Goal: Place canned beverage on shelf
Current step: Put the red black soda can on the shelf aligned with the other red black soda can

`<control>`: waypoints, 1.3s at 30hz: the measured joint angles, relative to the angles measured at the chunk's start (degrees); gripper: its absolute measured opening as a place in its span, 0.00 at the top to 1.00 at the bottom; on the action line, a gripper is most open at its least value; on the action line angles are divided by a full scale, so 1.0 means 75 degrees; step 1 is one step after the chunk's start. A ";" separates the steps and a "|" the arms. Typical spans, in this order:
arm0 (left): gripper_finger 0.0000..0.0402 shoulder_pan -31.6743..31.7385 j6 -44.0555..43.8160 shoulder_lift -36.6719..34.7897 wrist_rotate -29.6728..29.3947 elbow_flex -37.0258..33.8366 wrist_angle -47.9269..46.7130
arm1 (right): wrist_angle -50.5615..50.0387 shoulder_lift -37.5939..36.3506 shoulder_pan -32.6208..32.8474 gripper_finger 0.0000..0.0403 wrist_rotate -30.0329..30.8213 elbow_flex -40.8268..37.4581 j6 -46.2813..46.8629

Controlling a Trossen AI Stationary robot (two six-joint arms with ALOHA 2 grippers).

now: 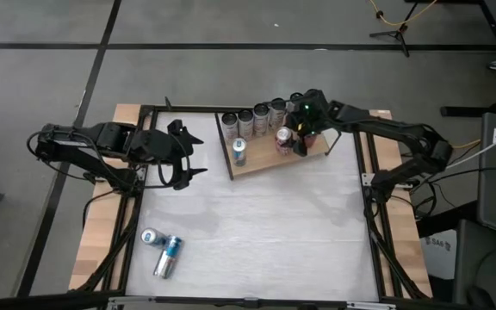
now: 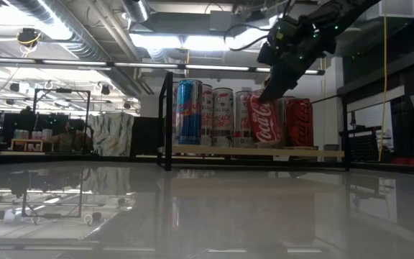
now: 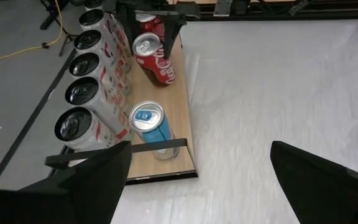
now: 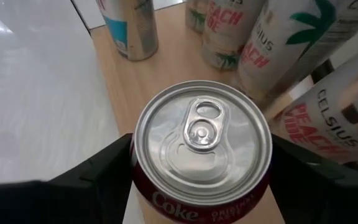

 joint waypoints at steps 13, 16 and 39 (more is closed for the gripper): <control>0.06 -0.0003 0.0003 0.0000 0.0003 0.0000 -0.0004 | -0.0066 0.0020 0.0002 0.25 0.0273 0.0000 -0.0155; 0.06 -0.0003 0.0003 0.0000 0.0005 0.0000 -0.0006 | -0.0152 0.0020 0.0000 0.25 0.0277 0.0000 -0.0172; 0.06 -0.0003 0.0003 0.0000 0.0005 0.0000 -0.0006 | -0.0268 0.0006 0.0003 0.22 0.0671 0.0003 -0.0219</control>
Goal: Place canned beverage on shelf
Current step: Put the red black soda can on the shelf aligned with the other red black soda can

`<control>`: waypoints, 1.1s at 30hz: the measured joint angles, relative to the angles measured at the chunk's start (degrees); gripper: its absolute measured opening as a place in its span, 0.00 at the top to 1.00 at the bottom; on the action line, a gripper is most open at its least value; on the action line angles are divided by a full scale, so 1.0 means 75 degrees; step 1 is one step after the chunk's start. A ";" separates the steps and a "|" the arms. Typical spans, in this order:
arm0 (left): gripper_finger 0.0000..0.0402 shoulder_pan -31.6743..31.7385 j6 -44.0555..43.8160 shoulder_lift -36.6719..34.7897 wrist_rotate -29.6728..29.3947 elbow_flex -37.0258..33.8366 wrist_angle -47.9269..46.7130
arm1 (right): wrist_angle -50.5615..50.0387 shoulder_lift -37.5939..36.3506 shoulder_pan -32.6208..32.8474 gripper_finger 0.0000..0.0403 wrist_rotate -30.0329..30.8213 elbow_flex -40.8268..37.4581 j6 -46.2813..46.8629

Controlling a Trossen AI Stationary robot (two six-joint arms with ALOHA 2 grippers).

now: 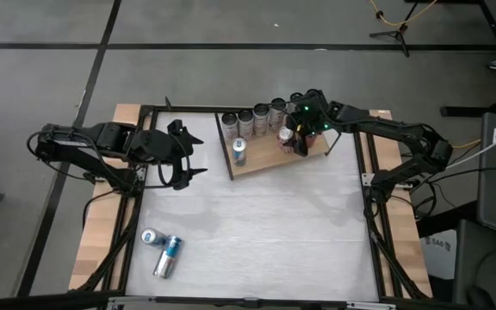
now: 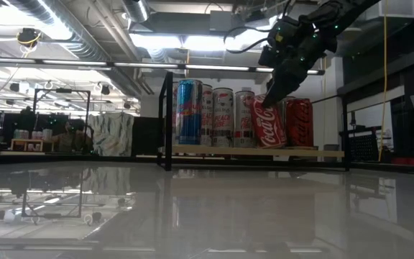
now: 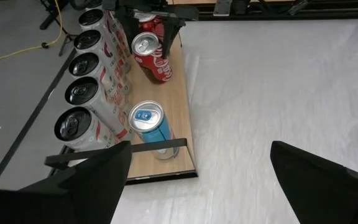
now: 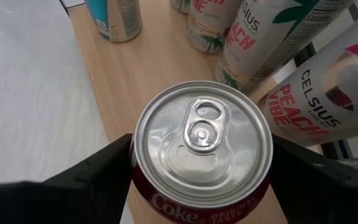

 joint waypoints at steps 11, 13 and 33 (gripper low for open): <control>0.06 0.0003 0.0000 0.0000 0.0003 0.0000 0.0000 | -0.0003 0.0000 0.0000 0.06 0.0000 0.0006 0.0006; 0.06 0.0003 0.0000 0.0000 0.0003 0.0000 0.0000 | 0.0000 0.0000 -0.0002 0.06 0.0000 0.0006 0.0004; 0.06 0.0003 -0.0003 0.0000 0.0006 0.0000 0.0000 | -0.0010 0.0000 0.0009 0.08 0.0257 0.0006 0.0160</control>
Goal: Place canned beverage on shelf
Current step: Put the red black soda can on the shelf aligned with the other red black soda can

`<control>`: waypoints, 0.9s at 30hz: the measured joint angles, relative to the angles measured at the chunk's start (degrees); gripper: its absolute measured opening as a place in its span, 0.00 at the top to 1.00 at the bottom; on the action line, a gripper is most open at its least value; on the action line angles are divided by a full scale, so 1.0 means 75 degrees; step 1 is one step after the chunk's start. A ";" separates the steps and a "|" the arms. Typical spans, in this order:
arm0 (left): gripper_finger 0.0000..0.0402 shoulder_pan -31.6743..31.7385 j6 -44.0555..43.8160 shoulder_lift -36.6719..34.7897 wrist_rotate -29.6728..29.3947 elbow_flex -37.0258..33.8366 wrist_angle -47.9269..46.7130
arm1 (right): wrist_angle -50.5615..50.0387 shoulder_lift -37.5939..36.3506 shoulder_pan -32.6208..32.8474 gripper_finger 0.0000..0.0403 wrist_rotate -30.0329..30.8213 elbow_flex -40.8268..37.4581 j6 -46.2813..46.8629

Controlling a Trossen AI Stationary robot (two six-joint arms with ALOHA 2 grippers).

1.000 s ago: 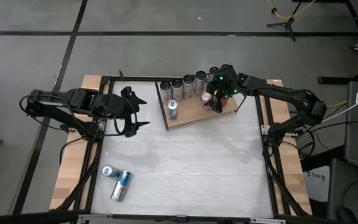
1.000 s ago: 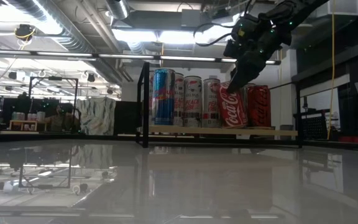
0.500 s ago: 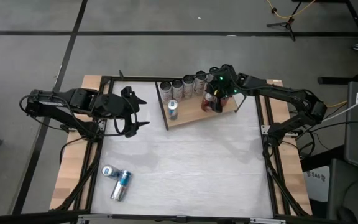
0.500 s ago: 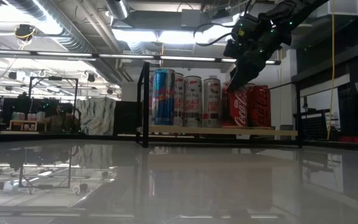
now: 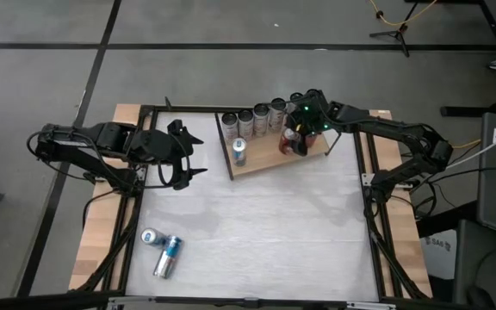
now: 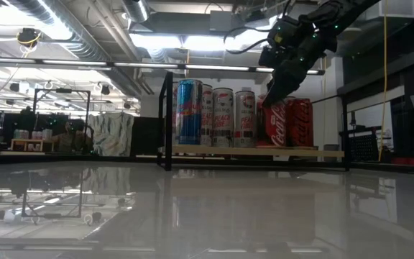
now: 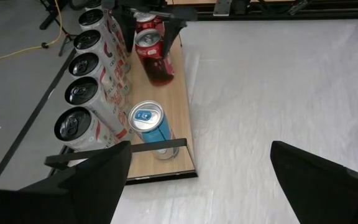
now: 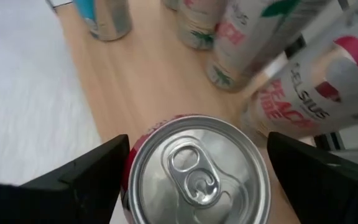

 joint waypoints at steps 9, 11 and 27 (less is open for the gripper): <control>0.06 0.0000 0.0000 0.0000 0.0000 0.0003 0.0000 | -0.0028 0.0000 0.0099 0.14 0.0380 0.0000 0.0681; 0.06 0.0000 0.0000 0.0000 0.0000 0.0003 0.0000 | -0.0038 0.0000 0.0186 0.19 0.0608 0.0000 0.0848; 0.06 0.0000 0.0000 0.0000 0.0029 0.0003 -0.0003 | -0.0173 -0.0009 0.1113 0.21 0.2382 0.0015 0.2628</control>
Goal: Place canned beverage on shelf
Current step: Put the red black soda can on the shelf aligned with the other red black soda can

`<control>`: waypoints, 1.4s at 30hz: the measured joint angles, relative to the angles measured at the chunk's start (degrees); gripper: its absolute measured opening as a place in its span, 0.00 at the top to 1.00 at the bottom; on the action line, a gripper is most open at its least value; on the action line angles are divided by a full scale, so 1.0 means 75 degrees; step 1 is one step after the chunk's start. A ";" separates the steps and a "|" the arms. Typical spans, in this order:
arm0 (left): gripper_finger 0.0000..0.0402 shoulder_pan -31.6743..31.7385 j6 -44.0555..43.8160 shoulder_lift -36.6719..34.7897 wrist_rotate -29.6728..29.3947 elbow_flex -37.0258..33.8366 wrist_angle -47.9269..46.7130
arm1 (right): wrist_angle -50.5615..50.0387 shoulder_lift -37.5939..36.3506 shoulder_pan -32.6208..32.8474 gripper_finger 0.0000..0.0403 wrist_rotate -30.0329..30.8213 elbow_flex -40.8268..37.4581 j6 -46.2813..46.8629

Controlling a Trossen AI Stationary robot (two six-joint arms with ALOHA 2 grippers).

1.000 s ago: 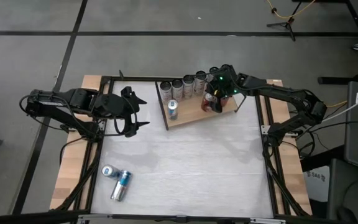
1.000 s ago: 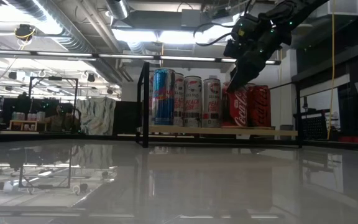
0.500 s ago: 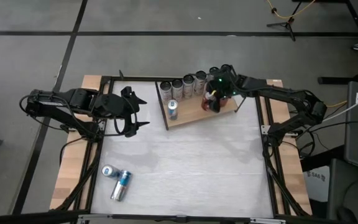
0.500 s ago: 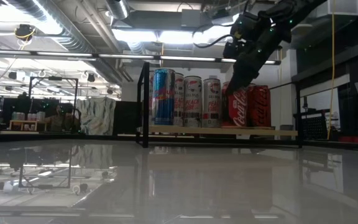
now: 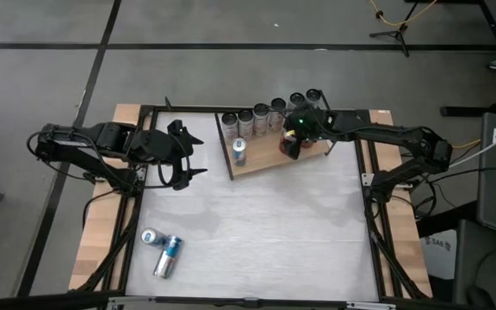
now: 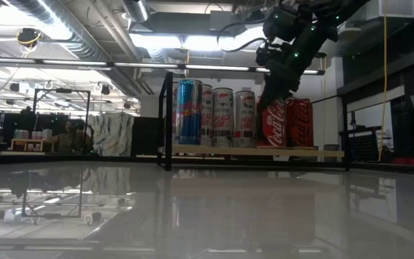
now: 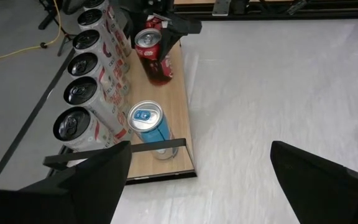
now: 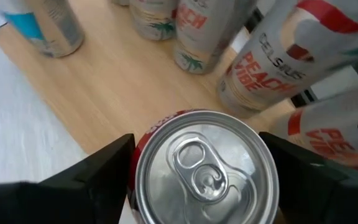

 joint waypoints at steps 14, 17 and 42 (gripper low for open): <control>0.06 0.0000 0.0003 0.0000 0.0000 0.0000 -0.0003 | -0.0045 0.0006 -0.0019 0.20 0.0396 -0.0012 0.0921; 0.06 0.0000 0.0003 0.0000 0.0000 0.0000 -0.0006 | -0.0045 0.0009 -0.0020 0.20 0.0419 -0.0012 0.0909; 0.06 -0.0001 0.0004 0.0000 0.0000 0.0000 -0.0038 | -0.0033 0.0012 -0.0020 0.20 0.0365 -0.0017 0.0875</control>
